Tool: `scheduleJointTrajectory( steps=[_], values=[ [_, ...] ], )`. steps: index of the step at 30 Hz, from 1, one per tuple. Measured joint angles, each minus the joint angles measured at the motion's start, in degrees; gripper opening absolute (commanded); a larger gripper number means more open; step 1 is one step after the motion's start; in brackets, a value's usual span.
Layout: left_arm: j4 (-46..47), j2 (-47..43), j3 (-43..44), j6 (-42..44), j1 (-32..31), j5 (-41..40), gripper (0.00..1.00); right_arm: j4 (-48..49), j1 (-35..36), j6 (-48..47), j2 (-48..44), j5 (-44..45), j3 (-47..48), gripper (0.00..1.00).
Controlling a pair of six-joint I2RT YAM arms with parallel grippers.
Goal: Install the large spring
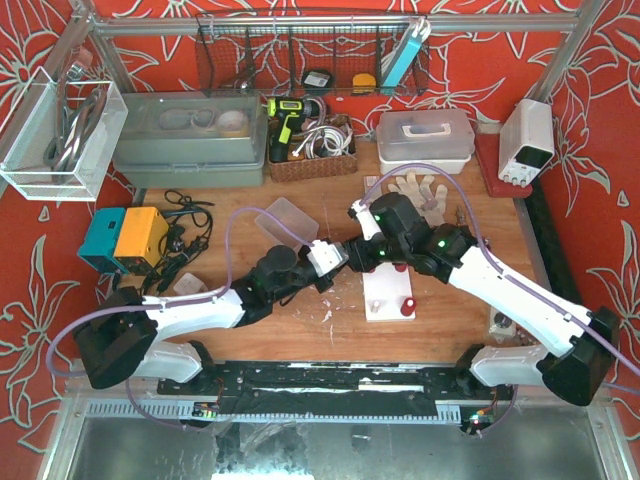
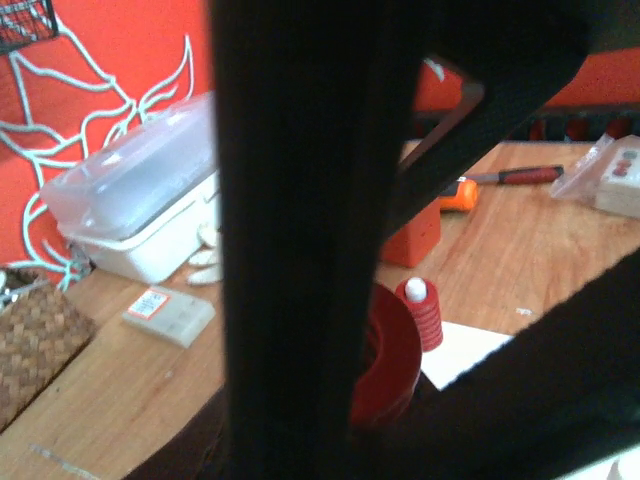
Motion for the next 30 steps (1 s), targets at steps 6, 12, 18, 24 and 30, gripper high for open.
scheduleJointTrajectory(
  steps=[6,12,18,24,30],
  values=[
    [-1.25,0.17,0.04,0.02,-0.39,-1.03,0.0,-0.57,1.01,-0.48,2.73,3.93,0.66,0.52],
    [-2.58,0.17,0.13,-0.04,-0.68,-2.19,0.0,-2.16,1.2,-0.63,5.01,4.48,1.79,0.52],
    [-2.71,0.17,0.13,-0.09,-0.7,-3.1,0.0,-2.97,1.01,-1.01,5.46,4.37,2.25,0.57],
    [-4.55,0.31,0.13,-0.46,-0.61,-3.87,0.0,-4.76,0.52,-3.13,8.09,3.1,4.22,0.31],
    [-5.22,0.72,0.13,0.5,-0.7,-4.66,0.0,-5.33,0.9,-4.61,8.17,2.34,4.2,0.06]
  ],
)
